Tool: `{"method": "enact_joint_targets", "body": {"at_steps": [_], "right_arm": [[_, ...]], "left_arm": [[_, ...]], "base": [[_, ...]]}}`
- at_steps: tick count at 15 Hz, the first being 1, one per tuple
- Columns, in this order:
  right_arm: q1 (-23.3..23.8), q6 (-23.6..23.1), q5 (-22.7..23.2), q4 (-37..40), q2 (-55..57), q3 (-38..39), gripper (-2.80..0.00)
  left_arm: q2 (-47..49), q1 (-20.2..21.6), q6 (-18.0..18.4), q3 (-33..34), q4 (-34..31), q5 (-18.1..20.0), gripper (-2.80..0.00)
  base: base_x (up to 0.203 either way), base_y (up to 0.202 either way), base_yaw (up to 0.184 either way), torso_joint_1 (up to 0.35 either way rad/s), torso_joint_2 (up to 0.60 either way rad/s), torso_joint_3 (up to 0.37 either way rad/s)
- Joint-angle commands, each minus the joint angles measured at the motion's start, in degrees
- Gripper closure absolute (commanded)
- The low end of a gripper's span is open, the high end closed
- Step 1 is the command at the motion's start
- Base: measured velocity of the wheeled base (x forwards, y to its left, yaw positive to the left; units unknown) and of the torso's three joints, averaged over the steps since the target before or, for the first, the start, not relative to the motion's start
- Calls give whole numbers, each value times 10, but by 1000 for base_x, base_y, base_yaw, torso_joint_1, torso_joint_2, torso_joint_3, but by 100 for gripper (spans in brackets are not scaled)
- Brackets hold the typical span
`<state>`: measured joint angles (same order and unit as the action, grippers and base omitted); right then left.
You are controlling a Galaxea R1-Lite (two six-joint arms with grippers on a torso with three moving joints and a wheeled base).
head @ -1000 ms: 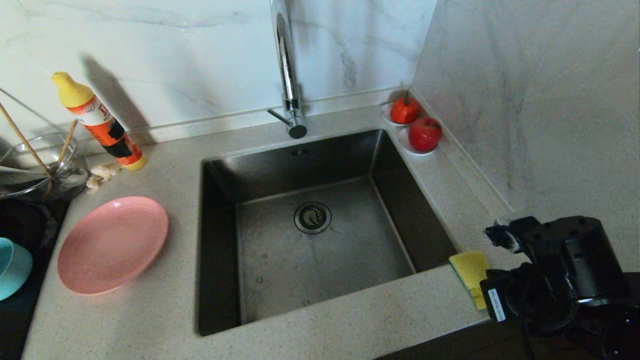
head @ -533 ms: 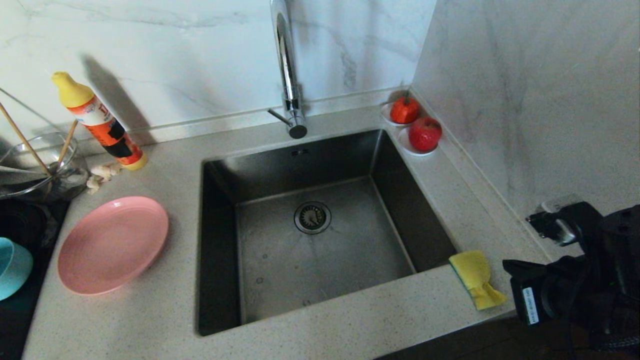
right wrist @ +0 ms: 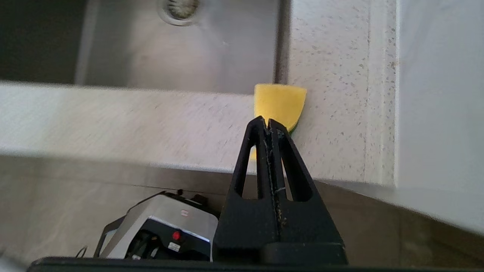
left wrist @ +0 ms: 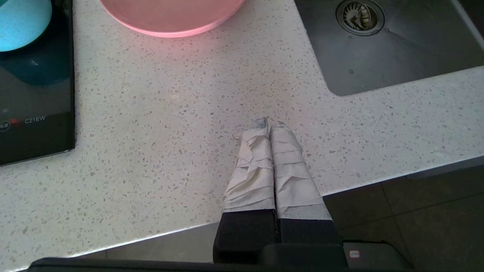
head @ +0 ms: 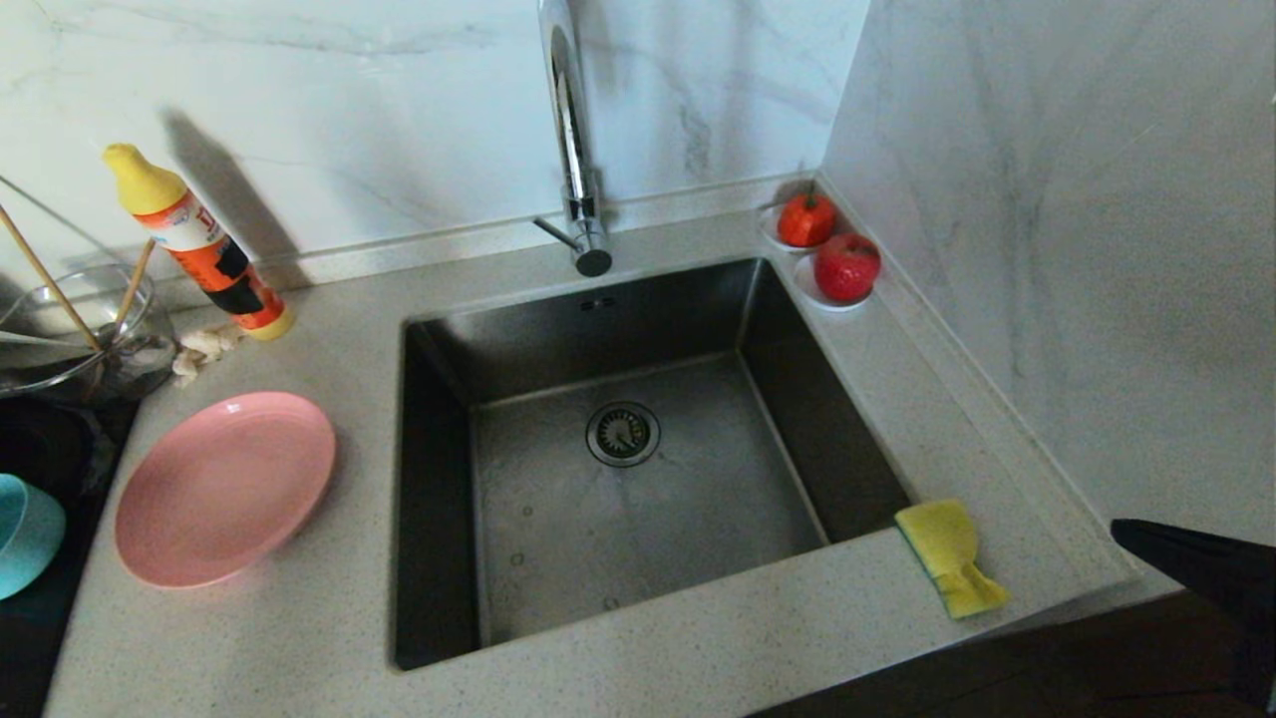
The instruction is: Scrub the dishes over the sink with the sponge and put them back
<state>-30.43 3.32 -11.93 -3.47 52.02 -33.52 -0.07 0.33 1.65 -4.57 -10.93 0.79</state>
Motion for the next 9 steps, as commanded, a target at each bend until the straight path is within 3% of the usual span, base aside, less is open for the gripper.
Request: {"method": "enact_joint_targets", "body": {"at_steps": [1,3,5,9], "right_arm": [[44,-22,75,29,-115,16,0],[101,-40,145,58,-162,21,0],[127,-44,210,81,-203,23,0],[167,-45,261,123,-289,39,0]], "left_arm": [[0,0,0,0,-1,0,0],[0,0,0,0,-1,0,0],[0,0,0,0,-1,0,0],[0,0,0,0,-1,0,0]], "base": [[0,0,0,0,0,0],[0,0,0,0,0,0],[0,0,0,0,0,0],[0,0,0,0,0,0]]}}
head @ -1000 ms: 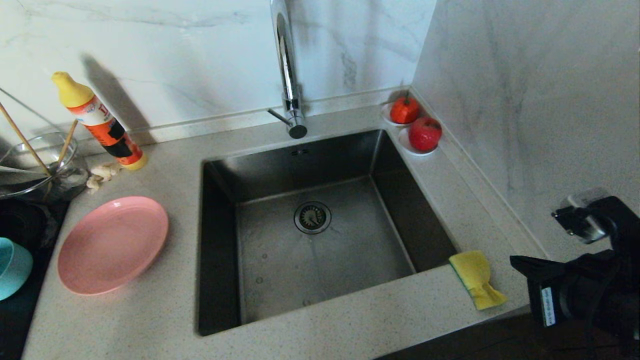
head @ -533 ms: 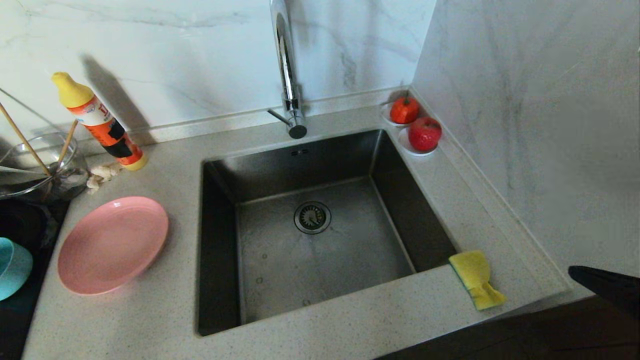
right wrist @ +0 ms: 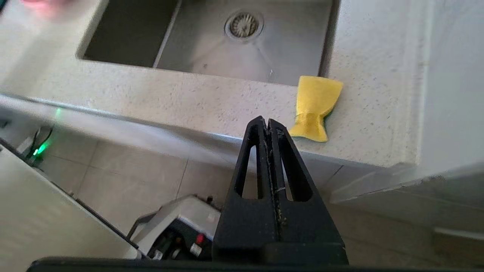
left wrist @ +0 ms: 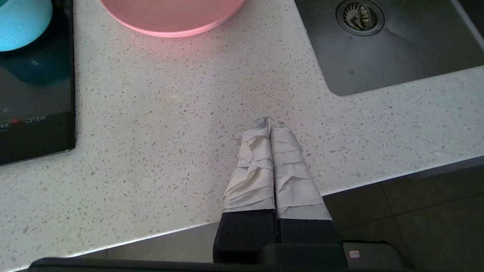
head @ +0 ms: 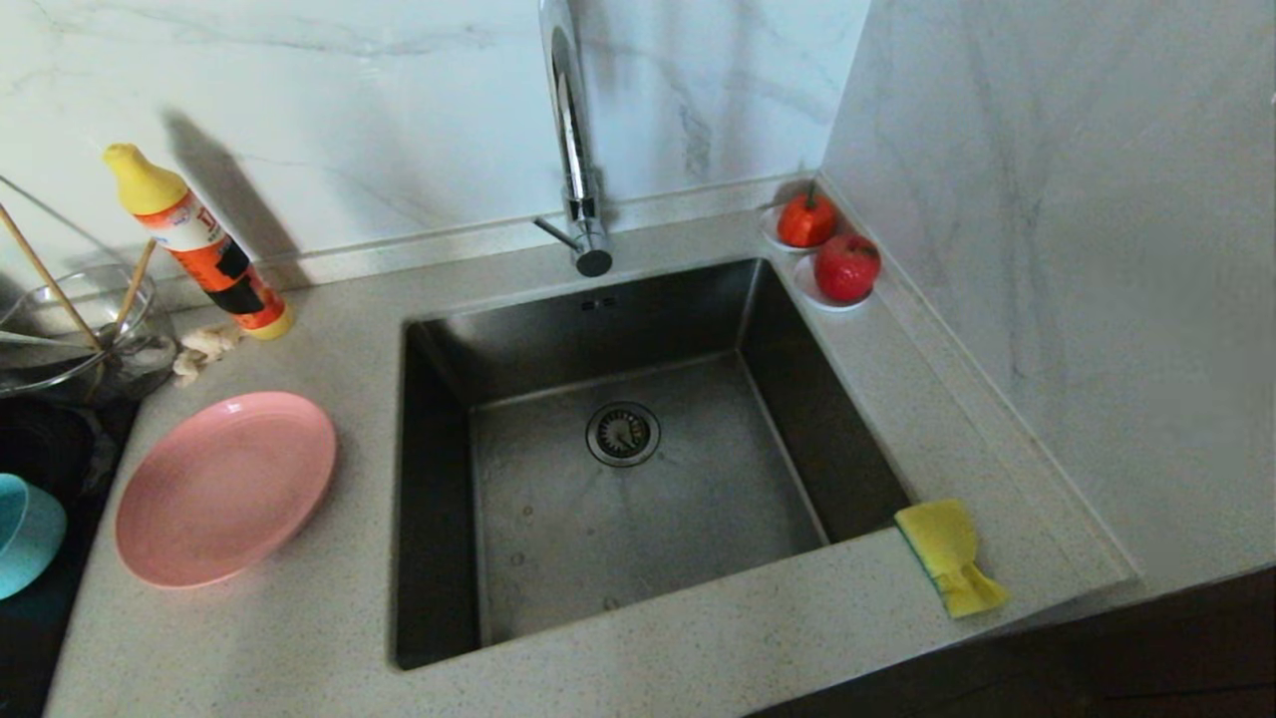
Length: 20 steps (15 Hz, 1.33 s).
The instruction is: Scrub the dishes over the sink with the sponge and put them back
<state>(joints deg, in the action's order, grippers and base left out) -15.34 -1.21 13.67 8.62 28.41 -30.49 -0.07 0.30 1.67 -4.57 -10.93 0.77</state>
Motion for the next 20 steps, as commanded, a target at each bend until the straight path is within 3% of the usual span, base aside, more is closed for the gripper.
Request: {"method": "enact_joint_targets", "body": {"at_steps": [1,5,10,13,15,20], "right_arm": [[36,-1,9,3,-73,20,0],[80,-6,40,-11,-126,88,0],[76,-16,-19,-116,-123,188,0],[63,-50,-70,-190,-125,255,0],[62,-55,-81,-227,-126,287,0],[130,-50,-74,-231,-149,301,0]], "left_arm": [[0,0,0,0,-1,0,0],[0,0,0,0,-1,0,0],[0,0,0,0,0,0,0],[0,0,0,0,0,0,0],[0,0,0,0,0,0,0],[0,0,-2,0,-1,-1,0]], "base": [[0,0,0,0,0,0],[0,0,0,0,0,0],[0,0,0,0,0,0],[0,0,0,0,0,0],[0,0,0,0,0,0],[0,0,0,0,0,0]]}}
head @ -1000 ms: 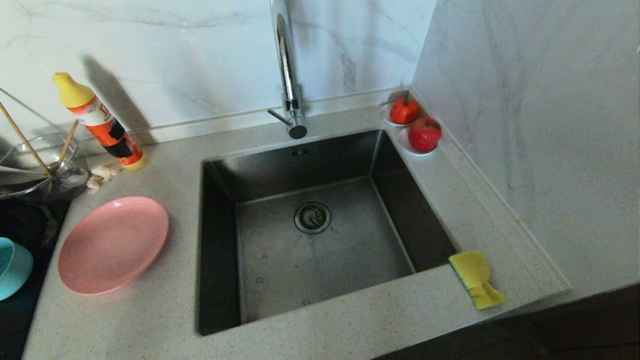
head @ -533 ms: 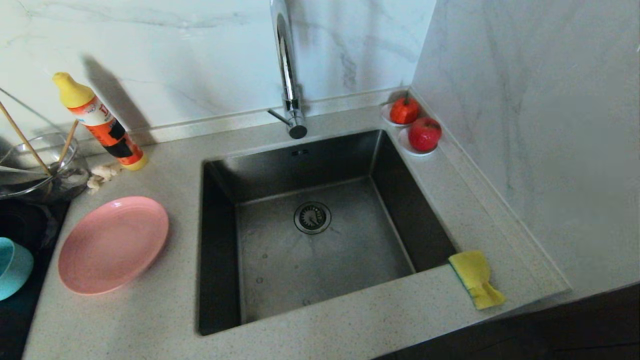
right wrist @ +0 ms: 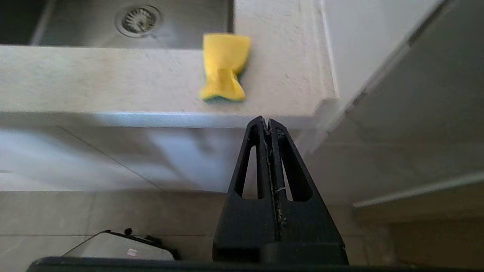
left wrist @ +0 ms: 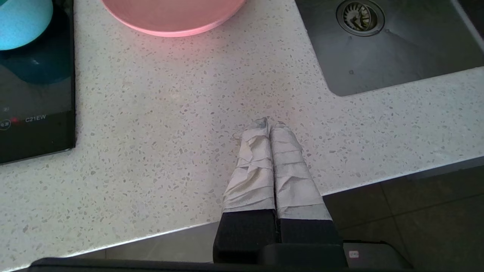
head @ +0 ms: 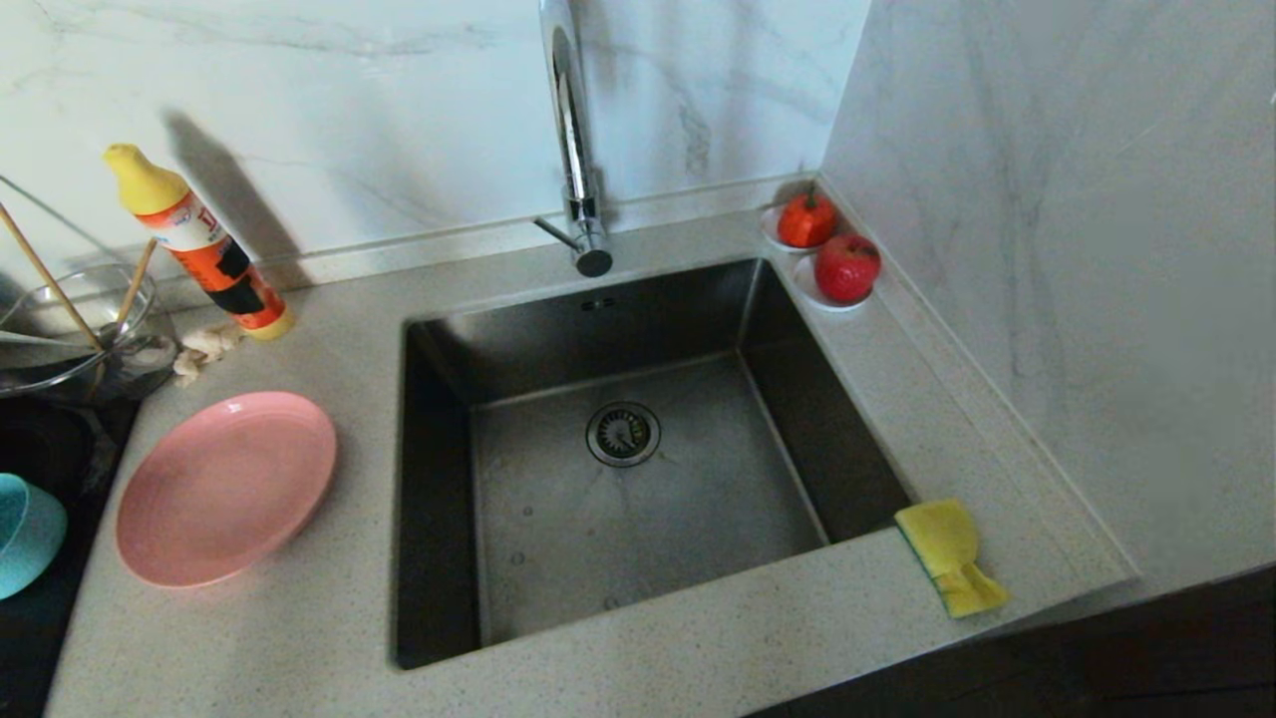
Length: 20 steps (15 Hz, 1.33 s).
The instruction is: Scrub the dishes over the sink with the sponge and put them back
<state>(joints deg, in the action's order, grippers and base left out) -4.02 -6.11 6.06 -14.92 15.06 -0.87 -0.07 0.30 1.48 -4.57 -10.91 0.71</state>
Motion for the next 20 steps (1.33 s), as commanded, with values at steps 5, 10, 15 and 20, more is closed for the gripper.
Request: {"method": "enact_joint_targets", "body": {"at_steps": [5,10,15,20], "right_arm": [[47,-4,15,72,-104,4,0],[42,-4,-59,120,-150,9,0],[42,3,-59,158,-149,6,0],[42,37,-64,149,-149,9,0]], "left_arm": [[0,0,0,0,-1,0,0],[0,0,0,0,0,0,0],[0,0,0,0,0,0,0],[0,0,0,0,0,0,0]], "base": [[0,0,0,0,0,0],[0,0,0,0,0,0],[0,0,0,0,0,0],[0,0,0,0,0,0]]}}
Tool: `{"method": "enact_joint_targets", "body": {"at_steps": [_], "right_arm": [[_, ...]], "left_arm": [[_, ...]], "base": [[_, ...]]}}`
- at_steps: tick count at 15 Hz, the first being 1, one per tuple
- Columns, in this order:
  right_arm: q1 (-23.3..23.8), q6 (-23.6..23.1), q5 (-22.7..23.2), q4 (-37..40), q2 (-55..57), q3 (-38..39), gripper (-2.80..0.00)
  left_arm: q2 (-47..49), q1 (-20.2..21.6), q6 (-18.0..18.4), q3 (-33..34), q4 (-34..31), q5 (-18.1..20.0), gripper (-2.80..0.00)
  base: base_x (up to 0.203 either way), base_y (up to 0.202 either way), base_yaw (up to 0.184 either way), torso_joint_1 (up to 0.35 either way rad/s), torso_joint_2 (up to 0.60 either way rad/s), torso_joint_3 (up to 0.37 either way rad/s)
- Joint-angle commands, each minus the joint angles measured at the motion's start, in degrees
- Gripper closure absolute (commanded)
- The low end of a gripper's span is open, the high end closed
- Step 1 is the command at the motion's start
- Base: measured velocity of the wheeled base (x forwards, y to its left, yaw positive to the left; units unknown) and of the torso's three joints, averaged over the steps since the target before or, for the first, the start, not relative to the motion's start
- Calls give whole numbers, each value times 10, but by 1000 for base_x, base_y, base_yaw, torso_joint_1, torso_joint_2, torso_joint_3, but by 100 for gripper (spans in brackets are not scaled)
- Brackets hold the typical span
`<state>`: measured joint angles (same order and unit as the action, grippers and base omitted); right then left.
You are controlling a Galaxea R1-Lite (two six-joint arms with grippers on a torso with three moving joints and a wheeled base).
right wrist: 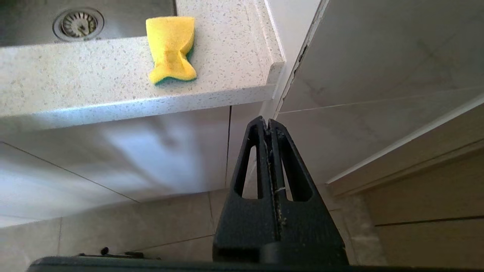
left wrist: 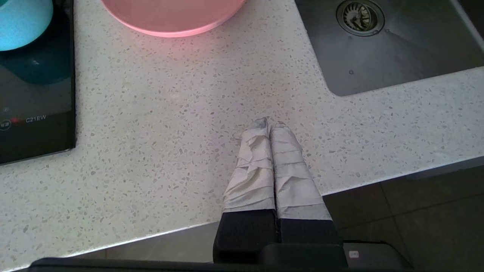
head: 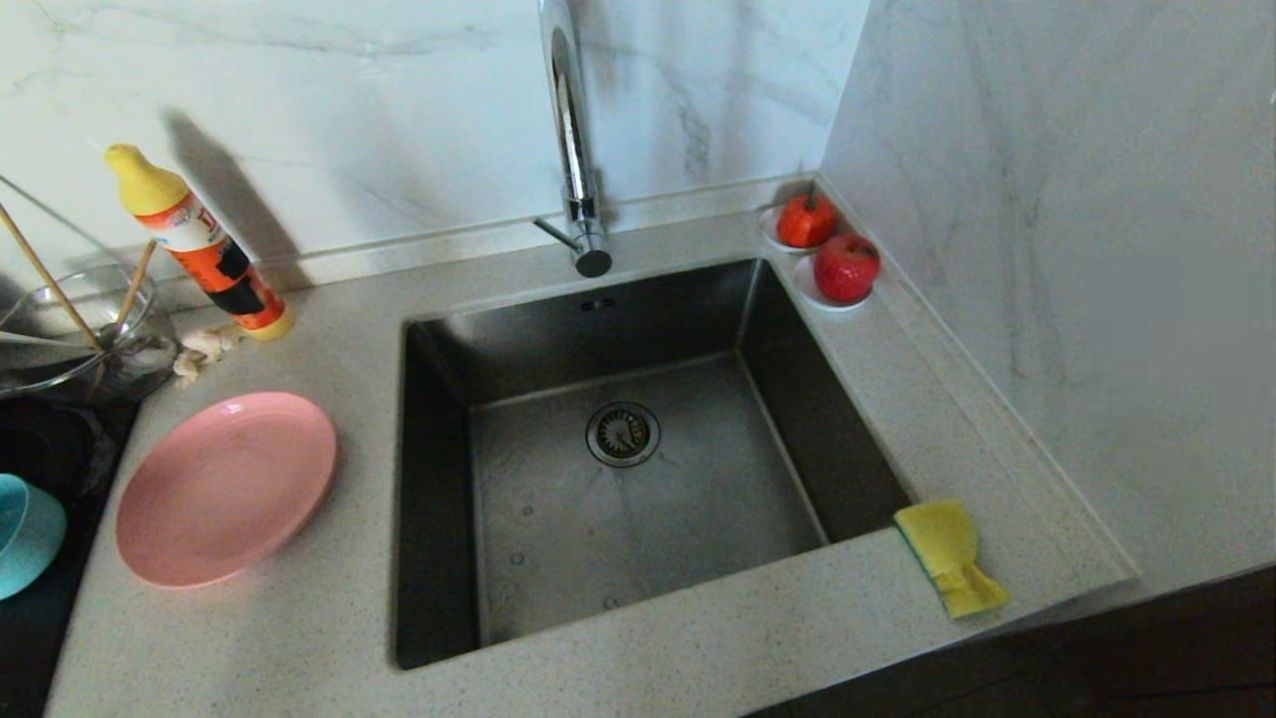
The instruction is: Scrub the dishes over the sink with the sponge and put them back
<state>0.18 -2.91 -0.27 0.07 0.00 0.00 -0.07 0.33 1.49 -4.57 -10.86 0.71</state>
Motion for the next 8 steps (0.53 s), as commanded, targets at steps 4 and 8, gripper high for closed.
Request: {"method": "enact_joint_targets", "body": {"at_steps": [4,8], "right_arm": [[0,-1,-1,-2,2,0,0],[0,20,-1,-2,1,0,0]], "left_arm": [[0,0,0,0,0,0,0],[0,0,-1,0,-1,0,0]], "base": [[0,0,0,0,0,0],[0,0,0,0,0,0]]}}
